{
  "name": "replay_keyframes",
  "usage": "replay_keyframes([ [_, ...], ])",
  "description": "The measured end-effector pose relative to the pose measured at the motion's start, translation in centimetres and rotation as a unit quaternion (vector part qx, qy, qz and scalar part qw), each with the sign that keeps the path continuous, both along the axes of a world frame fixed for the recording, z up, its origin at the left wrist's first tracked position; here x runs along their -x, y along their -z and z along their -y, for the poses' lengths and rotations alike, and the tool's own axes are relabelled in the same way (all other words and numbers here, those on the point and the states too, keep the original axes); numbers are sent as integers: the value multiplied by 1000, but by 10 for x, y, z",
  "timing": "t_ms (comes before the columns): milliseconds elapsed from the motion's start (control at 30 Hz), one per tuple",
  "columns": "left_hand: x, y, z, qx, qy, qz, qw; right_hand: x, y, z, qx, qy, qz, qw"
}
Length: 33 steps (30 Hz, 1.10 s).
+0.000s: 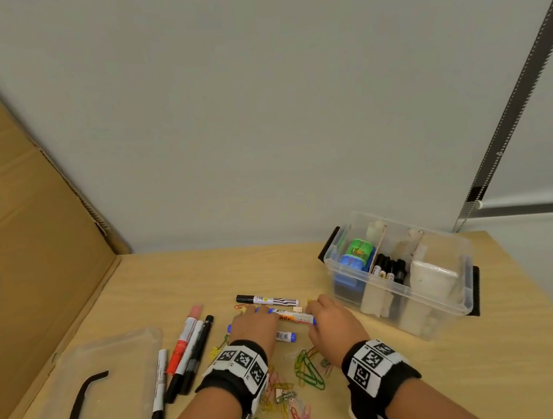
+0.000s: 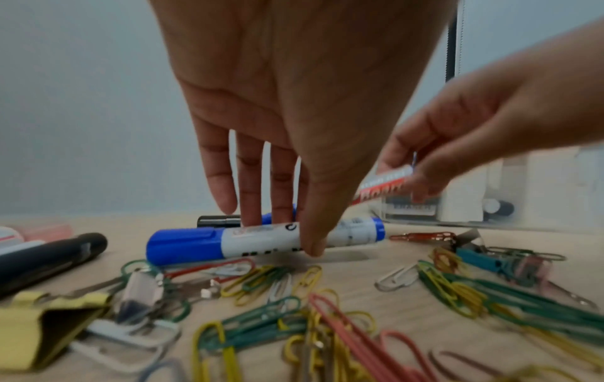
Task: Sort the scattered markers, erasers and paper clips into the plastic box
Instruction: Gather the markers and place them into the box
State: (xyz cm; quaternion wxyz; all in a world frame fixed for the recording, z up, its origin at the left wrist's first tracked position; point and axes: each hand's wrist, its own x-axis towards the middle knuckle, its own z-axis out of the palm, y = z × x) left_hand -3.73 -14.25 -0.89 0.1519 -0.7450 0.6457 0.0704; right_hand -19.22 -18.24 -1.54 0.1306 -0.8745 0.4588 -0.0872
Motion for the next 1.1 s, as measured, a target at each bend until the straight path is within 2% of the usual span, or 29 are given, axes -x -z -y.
replay_keyframes([
  [100,-2,-4,-3,48,-13,-50,998,18,-28,-6,-21,27,163,986],
  [200,-8,-7,-15,119,-27,-105,987,42,-58,-11,-48,40,287,956],
  [300,-14,-9,-29,174,-35,-137,975,69,-90,-10,-14,53,415,908],
  [367,-17,-10,-36,197,-32,-130,971,88,-105,-5,43,77,461,883],
  [467,-20,-11,-41,212,-28,-135,968,111,-108,12,141,130,405,894],
  [533,-19,-13,-43,217,-28,-143,965,118,-100,26,149,159,333,917],
  [700,-13,-26,-44,219,-28,-144,965,109,-86,60,96,167,141,971],
  [833,-6,-36,-48,217,-9,-144,966,97,-80,79,-33,135,-31,990],
  [933,-1,-48,-55,226,-8,-153,962,101,-87,73,-49,102,-21,993],
  [1067,7,-62,-66,249,-28,-177,952,138,-82,63,45,186,113,975],
  [1100,11,-65,-68,256,-33,-185,948,148,-76,60,81,206,119,968],
])
